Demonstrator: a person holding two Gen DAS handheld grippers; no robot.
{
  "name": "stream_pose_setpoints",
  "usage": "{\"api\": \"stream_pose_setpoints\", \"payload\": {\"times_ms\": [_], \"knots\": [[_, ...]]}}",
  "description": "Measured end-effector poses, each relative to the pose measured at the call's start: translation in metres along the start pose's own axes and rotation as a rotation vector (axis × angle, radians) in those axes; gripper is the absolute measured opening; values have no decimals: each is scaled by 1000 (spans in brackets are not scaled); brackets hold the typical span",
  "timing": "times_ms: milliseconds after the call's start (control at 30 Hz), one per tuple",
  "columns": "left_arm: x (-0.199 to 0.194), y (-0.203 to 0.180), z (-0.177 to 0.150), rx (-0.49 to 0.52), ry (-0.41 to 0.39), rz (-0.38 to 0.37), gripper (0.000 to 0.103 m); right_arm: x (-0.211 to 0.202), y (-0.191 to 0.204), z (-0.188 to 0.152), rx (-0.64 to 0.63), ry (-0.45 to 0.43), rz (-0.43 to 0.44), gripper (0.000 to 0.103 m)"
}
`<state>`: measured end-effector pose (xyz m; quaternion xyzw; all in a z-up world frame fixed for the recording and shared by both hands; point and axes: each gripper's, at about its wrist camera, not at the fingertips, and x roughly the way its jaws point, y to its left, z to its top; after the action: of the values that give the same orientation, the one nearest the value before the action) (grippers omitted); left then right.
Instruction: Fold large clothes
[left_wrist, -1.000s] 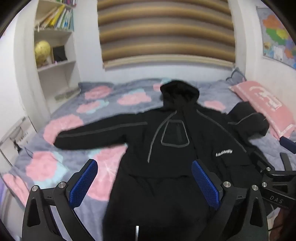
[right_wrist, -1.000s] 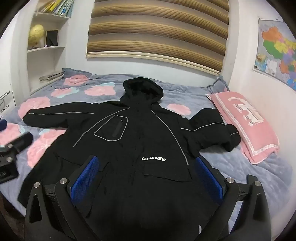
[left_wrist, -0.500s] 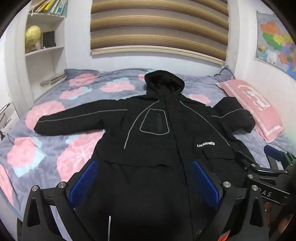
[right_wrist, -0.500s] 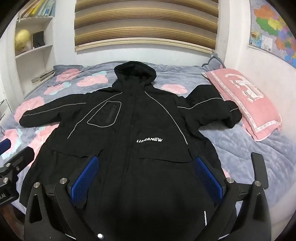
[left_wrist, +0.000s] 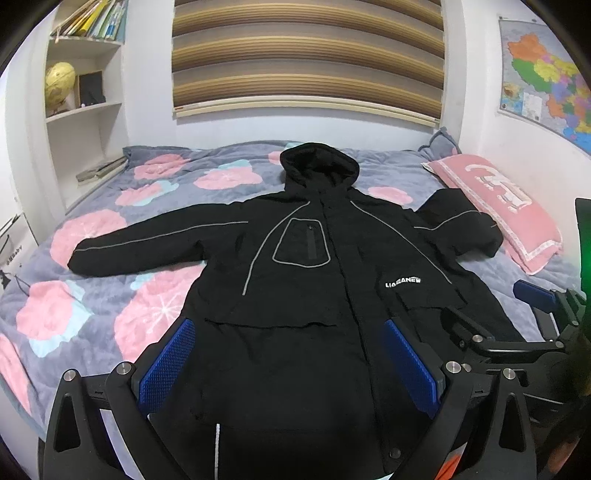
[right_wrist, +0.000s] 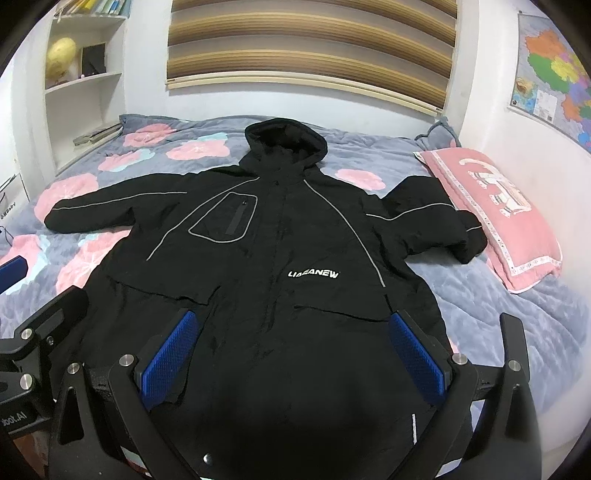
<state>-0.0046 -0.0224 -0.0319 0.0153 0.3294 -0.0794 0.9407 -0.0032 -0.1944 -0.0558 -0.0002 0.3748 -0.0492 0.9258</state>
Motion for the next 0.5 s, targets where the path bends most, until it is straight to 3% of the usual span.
{"api": "stream_pose_setpoints", "payload": {"times_ms": [500], "knots": [[2,17,-8,-44,7,-4,101,0,-3,-5,3,1,-15,103]]}}
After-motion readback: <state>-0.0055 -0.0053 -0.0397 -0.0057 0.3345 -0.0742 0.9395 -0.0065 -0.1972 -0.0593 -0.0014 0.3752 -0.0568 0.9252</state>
